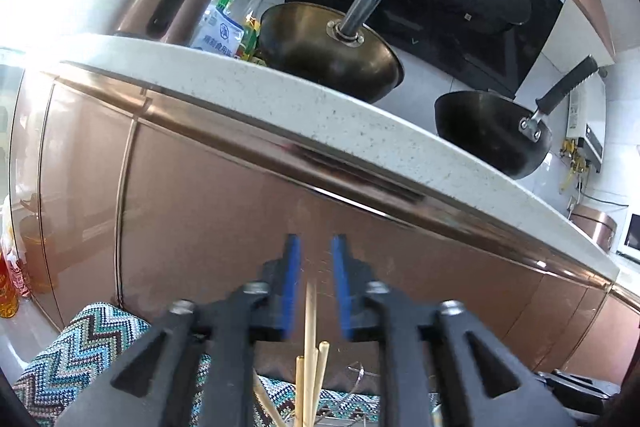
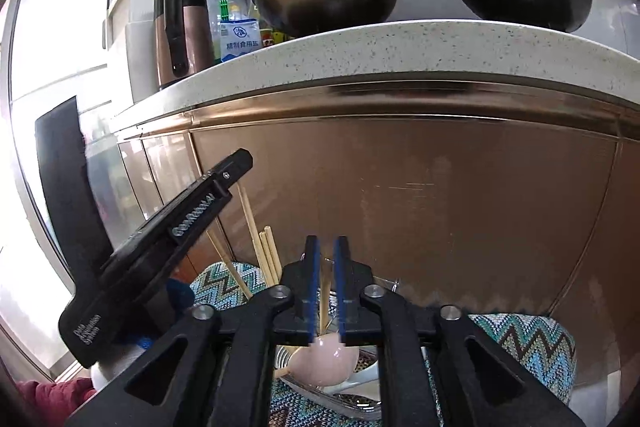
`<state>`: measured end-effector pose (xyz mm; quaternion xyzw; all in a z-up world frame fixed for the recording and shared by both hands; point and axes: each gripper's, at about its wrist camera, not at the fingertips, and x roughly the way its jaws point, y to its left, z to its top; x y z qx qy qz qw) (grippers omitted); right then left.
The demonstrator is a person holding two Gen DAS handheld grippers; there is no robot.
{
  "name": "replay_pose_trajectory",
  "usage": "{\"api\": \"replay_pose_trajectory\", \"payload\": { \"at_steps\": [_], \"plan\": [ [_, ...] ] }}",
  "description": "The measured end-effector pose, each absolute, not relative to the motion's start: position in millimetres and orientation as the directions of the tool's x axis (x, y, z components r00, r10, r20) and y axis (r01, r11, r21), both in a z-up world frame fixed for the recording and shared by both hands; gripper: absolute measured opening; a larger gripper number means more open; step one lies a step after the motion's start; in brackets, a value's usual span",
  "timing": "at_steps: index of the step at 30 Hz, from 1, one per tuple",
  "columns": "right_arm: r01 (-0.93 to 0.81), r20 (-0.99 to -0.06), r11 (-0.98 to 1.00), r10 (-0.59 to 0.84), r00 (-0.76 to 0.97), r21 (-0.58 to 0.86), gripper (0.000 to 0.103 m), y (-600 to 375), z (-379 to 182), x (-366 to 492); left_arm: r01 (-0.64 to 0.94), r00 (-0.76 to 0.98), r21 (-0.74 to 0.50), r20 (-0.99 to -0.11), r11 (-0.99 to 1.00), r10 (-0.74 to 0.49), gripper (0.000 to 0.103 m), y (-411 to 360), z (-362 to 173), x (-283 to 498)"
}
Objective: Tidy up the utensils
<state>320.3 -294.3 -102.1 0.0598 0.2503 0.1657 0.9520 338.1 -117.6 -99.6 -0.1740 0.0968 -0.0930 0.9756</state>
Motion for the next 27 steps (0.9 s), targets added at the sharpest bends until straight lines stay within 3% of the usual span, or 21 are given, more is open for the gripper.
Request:
{"api": "replay_pose_trajectory", "payload": {
  "at_steps": [2,7,11,15,27],
  "plan": [
    [-0.276,-0.453,0.941,0.336,0.826,0.194,0.028,-294,-98,317,0.15,0.965,-0.348,-0.153,0.926,-0.213,0.029,-114,-93,331],
    [-0.254,-0.428,0.945,0.32,0.845,0.205,0.029,-297,-77,295,0.143,0.972,-0.311,-0.134,0.94,-0.192,0.029,-97,-66,303],
    [-0.225,-0.397,0.948,0.3,0.868,0.224,0.032,-304,-56,267,0.123,0.976,-0.3,-0.139,0.946,-0.171,0.038,-79,-44,278],
    [-0.201,-0.366,0.95,0.28,0.887,0.24,0.035,-311,-36,237,0.106,0.978,-0.272,-0.146,0.956,-0.15,0.04,-64,-20,246],
    [-0.155,-0.288,0.961,0.22,0.932,0.23,0.047,-315,10,128,0.098,0.961,-0.152,-0.243,0.984,-0.133,0.046,-48,11,150]
  ]
}}
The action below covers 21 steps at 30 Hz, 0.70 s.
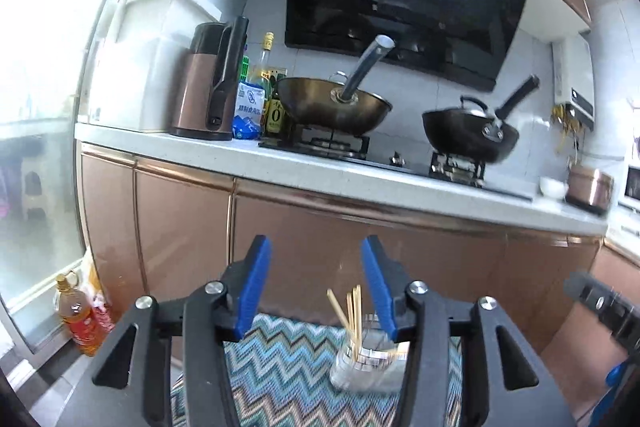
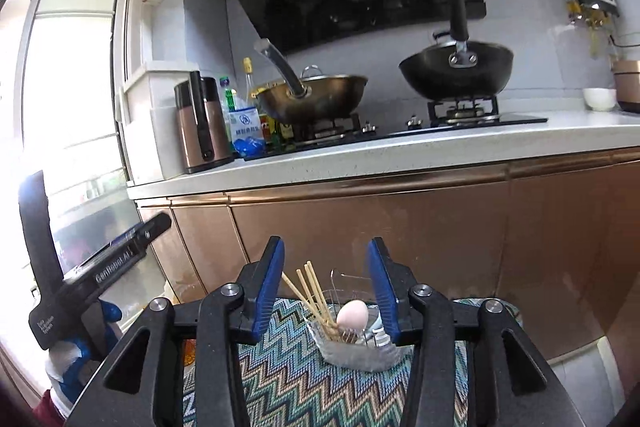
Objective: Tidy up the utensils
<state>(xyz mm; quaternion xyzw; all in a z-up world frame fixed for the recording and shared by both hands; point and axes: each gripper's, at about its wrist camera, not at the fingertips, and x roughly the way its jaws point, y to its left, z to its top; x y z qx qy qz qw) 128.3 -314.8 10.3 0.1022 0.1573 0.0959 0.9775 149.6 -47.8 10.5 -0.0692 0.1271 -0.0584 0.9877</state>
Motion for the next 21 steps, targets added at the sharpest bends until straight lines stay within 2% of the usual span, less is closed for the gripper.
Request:
{"api": "replay_pose_trajectory", "payload": {
  "at_steps": [4,7,9,12,21],
  "plan": [
    [-0.125,-0.275,0.975,0.173,0.946,0.185,0.052,-311,14,94,0.094,0.956,-0.113,-0.268,0.989,-0.121,0.052,-45,11,120],
    [-0.106,-0.262,0.984,0.14,0.955,0.142,0.06,-304,15,69,0.086,0.957,-0.076,-0.272,0.993,-0.104,0.055,-44,14,99],
    [-0.084,-0.249,0.99,0.11,0.962,0.109,0.07,-300,15,55,0.082,0.958,-0.06,-0.27,0.995,-0.096,0.058,-43,16,86],
    [-0.06,-0.233,0.994,0.078,0.969,0.086,0.081,-298,15,40,0.079,0.963,-0.038,-0.257,0.996,-0.086,0.059,-43,18,70],
    [0.003,-0.221,0.996,0.018,0.975,0.093,0.101,-312,10,16,0.068,0.966,-0.014,-0.251,0.998,-0.069,0.06,-39,18,53]
  ]
}}
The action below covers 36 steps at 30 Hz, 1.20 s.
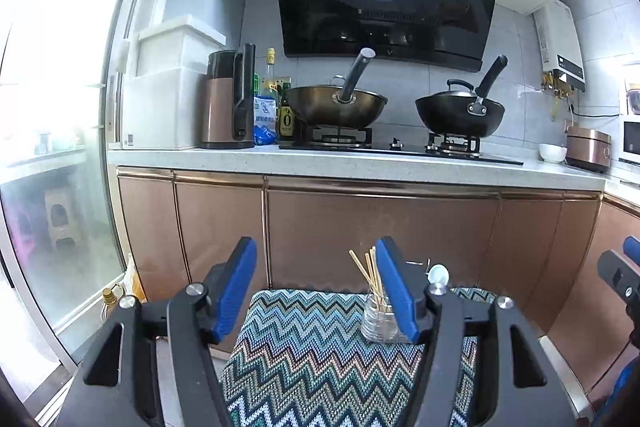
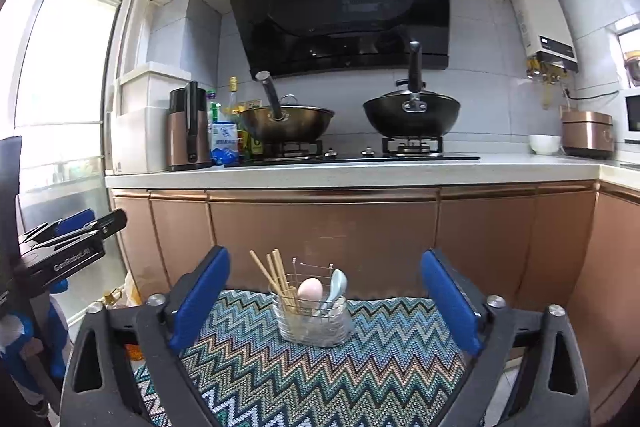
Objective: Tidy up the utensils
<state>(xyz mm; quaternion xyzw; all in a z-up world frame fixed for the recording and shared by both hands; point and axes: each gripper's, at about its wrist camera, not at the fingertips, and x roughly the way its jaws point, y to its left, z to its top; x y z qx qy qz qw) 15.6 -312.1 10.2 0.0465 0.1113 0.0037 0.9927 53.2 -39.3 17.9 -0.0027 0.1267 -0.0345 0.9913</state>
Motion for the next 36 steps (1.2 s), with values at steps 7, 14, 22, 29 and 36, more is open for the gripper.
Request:
{"api": "replay_pose_trajectory", "payload": {
  "at_steps": [7,14,22,29,36],
  "plan": [
    [0.076,-0.222,0.993,-0.053,0.974,0.095,0.103,-327,5,15,0.043,0.97,0.017,-0.24,0.999,-0.038,0.067,-37,14,48],
    [0.111,-0.226,0.991,-0.092,0.97,0.075,0.103,-334,-1,13,0.005,0.973,0.02,-0.23,1.0,-0.001,0.072,-32,13,46],
    [0.142,-0.213,0.989,-0.129,0.968,0.047,0.103,-337,-2,7,-0.02,0.974,0.017,-0.223,1.0,0.023,0.073,-27,11,43],
    [0.168,-0.204,0.986,-0.162,0.965,0.015,0.103,-338,-1,3,-0.006,0.978,0.031,-0.207,0.999,0.012,0.074,-26,12,37],
    [0.194,-0.205,0.981,-0.19,0.96,0.0,0.103,-341,0,1,0.009,0.976,0.026,-0.219,1.0,-0.003,0.074,-17,12,42]
  ]
}}
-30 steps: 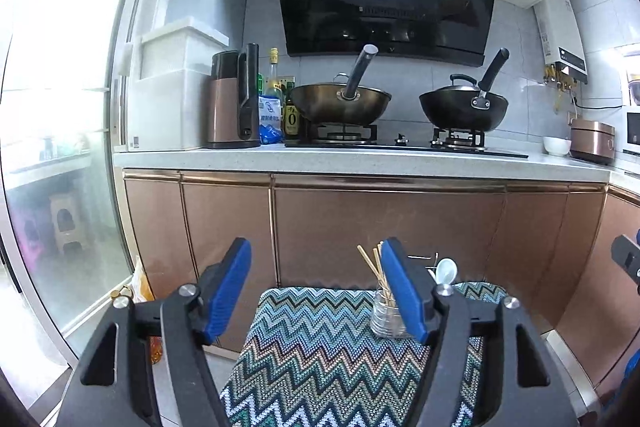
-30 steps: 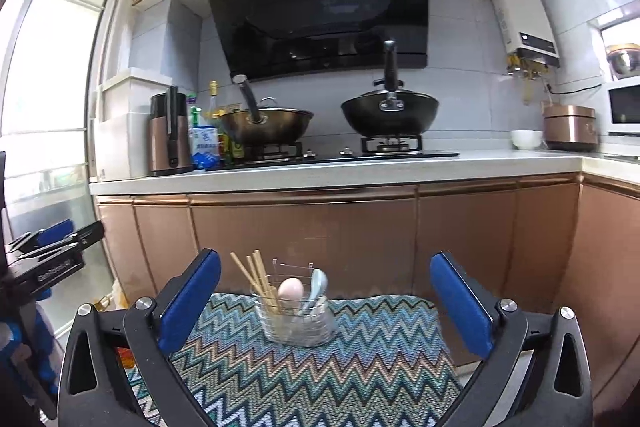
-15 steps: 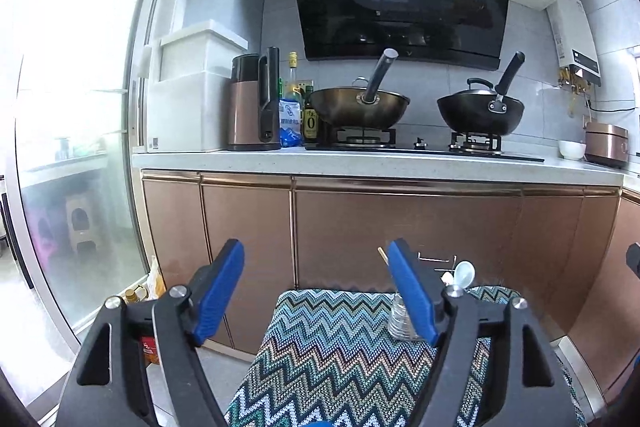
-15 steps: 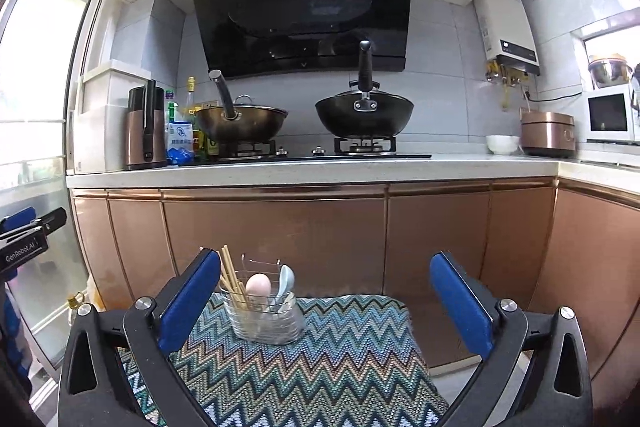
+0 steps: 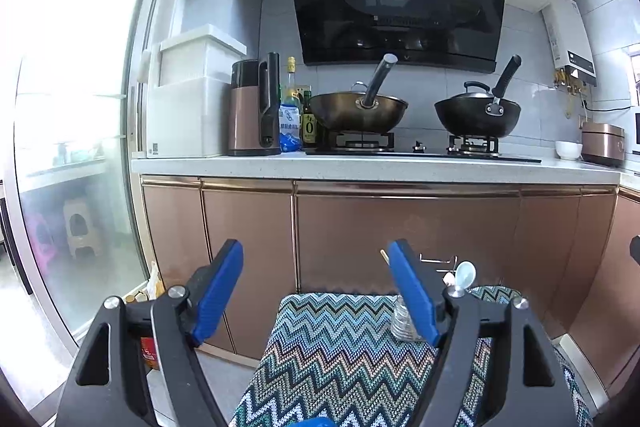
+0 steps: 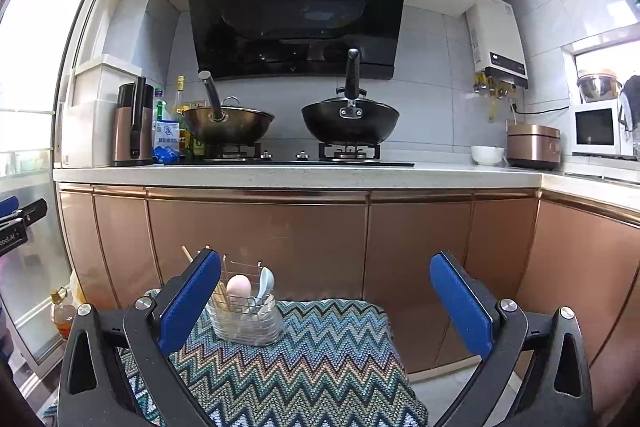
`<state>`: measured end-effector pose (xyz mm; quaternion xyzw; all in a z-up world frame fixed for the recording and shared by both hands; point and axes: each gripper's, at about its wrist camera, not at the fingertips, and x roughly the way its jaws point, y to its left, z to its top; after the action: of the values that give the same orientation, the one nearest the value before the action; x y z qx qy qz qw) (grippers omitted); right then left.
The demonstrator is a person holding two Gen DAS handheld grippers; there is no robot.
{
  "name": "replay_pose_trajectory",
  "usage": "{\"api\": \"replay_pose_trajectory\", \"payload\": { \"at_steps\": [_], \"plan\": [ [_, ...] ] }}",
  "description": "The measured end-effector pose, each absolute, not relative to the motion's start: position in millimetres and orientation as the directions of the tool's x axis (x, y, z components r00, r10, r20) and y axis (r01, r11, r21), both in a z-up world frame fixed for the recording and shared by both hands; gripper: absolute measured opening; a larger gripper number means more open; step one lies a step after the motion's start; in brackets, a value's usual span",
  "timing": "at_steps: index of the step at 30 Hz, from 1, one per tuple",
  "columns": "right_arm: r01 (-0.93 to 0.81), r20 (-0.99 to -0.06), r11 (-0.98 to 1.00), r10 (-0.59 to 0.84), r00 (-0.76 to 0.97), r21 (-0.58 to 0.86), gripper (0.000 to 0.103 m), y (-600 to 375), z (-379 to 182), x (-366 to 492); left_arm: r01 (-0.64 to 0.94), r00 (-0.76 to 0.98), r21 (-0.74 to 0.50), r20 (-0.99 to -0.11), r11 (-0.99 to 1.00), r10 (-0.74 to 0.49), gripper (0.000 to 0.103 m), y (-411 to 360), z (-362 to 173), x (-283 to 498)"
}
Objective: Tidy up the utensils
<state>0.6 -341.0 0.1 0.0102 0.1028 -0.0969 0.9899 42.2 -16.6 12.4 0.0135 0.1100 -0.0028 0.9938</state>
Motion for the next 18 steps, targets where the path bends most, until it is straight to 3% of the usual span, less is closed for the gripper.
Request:
{"api": "replay_pose_trajectory", "payload": {
  "at_steps": [18],
  "plan": [
    [0.214,-0.212,0.977,-0.212,0.954,-0.018,0.103,-344.9,-5.4,0.8,0.02,0.973,0.041,-0.232,0.999,-0.01,0.074,-14.8,7.5,42.2]
  ]
}}
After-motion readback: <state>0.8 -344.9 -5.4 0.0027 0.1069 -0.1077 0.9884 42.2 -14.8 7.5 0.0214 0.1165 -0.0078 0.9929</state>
